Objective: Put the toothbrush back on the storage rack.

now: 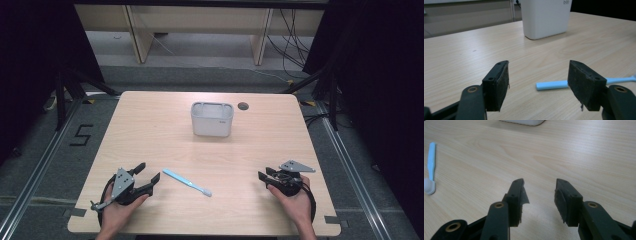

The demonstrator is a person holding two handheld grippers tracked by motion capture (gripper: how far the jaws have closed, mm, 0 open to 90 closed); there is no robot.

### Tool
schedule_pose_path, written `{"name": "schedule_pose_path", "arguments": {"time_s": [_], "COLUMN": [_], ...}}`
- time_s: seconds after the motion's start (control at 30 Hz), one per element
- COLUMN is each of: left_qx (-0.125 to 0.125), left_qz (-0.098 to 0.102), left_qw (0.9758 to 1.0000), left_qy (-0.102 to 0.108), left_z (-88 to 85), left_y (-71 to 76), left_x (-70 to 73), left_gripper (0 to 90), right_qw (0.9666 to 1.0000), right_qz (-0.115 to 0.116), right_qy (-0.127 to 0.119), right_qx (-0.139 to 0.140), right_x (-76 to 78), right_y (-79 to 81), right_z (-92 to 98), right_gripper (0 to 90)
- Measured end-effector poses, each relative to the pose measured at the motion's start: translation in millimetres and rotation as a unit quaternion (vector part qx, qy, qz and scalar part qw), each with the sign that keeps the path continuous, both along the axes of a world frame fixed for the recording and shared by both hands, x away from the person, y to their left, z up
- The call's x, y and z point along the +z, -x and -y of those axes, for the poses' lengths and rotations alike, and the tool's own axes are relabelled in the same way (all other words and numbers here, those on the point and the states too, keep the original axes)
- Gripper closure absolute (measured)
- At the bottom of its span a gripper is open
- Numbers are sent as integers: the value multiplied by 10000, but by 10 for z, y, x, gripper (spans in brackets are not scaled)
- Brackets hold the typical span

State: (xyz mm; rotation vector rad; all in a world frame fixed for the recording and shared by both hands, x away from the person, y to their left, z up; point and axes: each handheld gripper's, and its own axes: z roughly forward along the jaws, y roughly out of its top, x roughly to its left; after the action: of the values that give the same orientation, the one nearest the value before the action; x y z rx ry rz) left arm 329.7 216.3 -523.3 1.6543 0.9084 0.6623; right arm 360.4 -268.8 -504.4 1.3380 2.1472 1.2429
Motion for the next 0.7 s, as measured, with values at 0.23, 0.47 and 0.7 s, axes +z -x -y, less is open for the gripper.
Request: {"name": "schedule_pose_path", "arguments": {"time_s": [0.23,0.47,0.7], "left_qx": [-504,-1699,-3047], "left_qz": [-119,-401,-995], "left_qw": [9980,9738,8873], "left_qy": [-375,-1456,-3316], "left_z": [56,140,258], "left_y": [-58,-227,-371], "left_x": [110,397,676], "left_gripper": [353,345,403], "right_qw": [9999,9991,9983], "right_qz": [-98,-238,-233], "right_qy": [44,158,175], "right_qx": [83,298,507], "right_x": [0,12,11], "right_y": [-10,-5,-5], "right_z": [4,10,-10], "right_gripper": [574,557,554]}}
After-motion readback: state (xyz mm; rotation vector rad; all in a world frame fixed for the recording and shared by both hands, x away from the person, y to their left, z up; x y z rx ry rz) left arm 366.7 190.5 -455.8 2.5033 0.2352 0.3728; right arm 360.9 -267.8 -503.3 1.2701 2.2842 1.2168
